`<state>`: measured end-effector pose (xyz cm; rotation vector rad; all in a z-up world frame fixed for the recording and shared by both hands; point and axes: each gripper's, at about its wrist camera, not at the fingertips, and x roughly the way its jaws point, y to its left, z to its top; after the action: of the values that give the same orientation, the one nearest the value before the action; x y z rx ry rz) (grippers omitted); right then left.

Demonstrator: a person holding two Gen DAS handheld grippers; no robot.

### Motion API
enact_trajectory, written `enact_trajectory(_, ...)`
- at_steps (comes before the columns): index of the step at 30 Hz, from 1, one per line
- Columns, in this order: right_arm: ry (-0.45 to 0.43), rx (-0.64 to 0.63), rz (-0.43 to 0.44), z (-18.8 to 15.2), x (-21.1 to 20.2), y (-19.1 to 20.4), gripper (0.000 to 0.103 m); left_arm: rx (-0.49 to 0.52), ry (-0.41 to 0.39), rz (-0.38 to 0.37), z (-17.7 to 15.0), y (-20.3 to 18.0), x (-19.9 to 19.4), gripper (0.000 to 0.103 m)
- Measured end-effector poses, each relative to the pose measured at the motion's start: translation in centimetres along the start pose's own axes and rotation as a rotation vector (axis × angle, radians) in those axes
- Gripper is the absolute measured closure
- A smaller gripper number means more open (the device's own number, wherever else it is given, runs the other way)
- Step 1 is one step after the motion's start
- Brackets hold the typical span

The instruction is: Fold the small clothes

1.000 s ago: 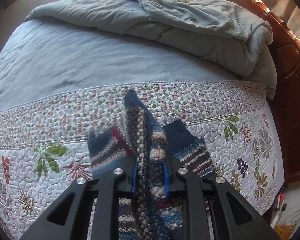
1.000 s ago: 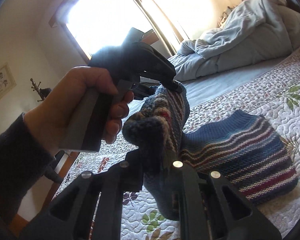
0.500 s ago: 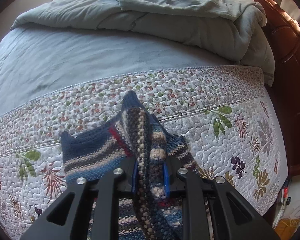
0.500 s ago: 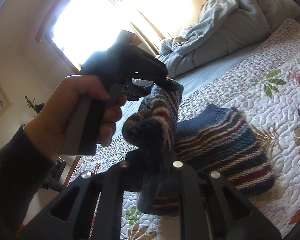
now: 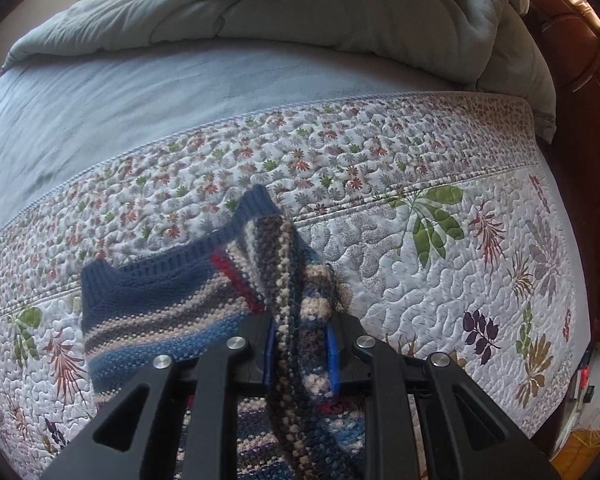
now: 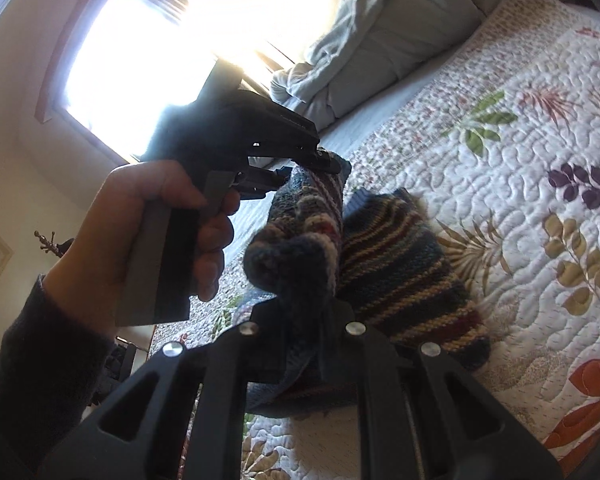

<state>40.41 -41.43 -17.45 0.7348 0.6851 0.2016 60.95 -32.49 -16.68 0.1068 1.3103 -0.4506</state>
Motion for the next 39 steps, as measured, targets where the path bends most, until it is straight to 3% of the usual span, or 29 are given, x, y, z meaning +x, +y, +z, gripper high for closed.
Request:
enact_trajectory(15, 0.102, 0.114, -0.049, -0.6, 1.1, -4.8, 0.093, 0.015, 0.043, 0.020, -1.3, -1.4, 5.5, 0.082)
enact_trajectory(18, 0.126, 0.142, -0.040, -0.7, 1.3, -5.7, 0.093, 0.028, 0.030, -0.001, -1.5, -1.7, 5.4, 0.064)
enact_trajectory(19, 0.136, 0.155, -0.036, -0.7, 1.4, -6.0, 0.092, 0.035, 0.018, -0.013, -1.5, -1.8, 4.9, 0.049)
enact_trajectory(21, 0.162, 0.196, -0.026, -0.7, 1.5, -6.9, 0.084, 0.048, -0.025, -0.036, -1.6, -1.9, 3.4, 0.041)
enact_trajectory(22, 0.174, 0.210, -0.027, -0.7, 1.6, -7.2, 0.074, 0.051, -0.047, -0.048, -1.7, -1.8, 2.6, 0.038)
enact_trajectory(23, 0.194, 0.222, -0.028, -0.6, 1.6, -7.7, 0.055, 0.051, -0.078, -0.067, -1.9, -1.5, 1.2, 0.036)
enact_trajectory(24, 0.203, 0.228, -0.036, -0.6, 1.5, -8.0, 0.046, 0.050, -0.112, -0.078, -2.4, -1.0, -0.2, 0.035)
enact_trajectory(25, 0.205, 0.227, -0.049, -0.3, 1.0, -8.4, 0.039, 0.054, -0.148, -0.087, -3.1, -0.5, -1.6, 0.032)
enact_trajectory(28, 0.188, 0.222, -0.058, 0.6, -0.5, -9.5, 0.039, 0.078, -0.249, -0.161, -7.7, 1.8, -5.8, 0.027)
enact_trajectory(32, 0.108, 0.197, -0.002, 2.3, -3.1, -10.1, 0.039, 0.044, -0.303, -0.255, -14.7, 5.9, -7.4, 0.026)
enact_trajectory(35, 0.151, 0.067, 0.017, 4.0, -1.3, -8.0, 0.040, -0.017, -0.288, -0.318, -18.4, 8.6, -6.4, 0.026)
enact_trajectory(39, 0.276, 0.018, 0.028, 6.7, 4.6, -6.1, 0.042, -0.054, -0.319, -0.396, -20.7, 10.2, -5.7, 0.026)
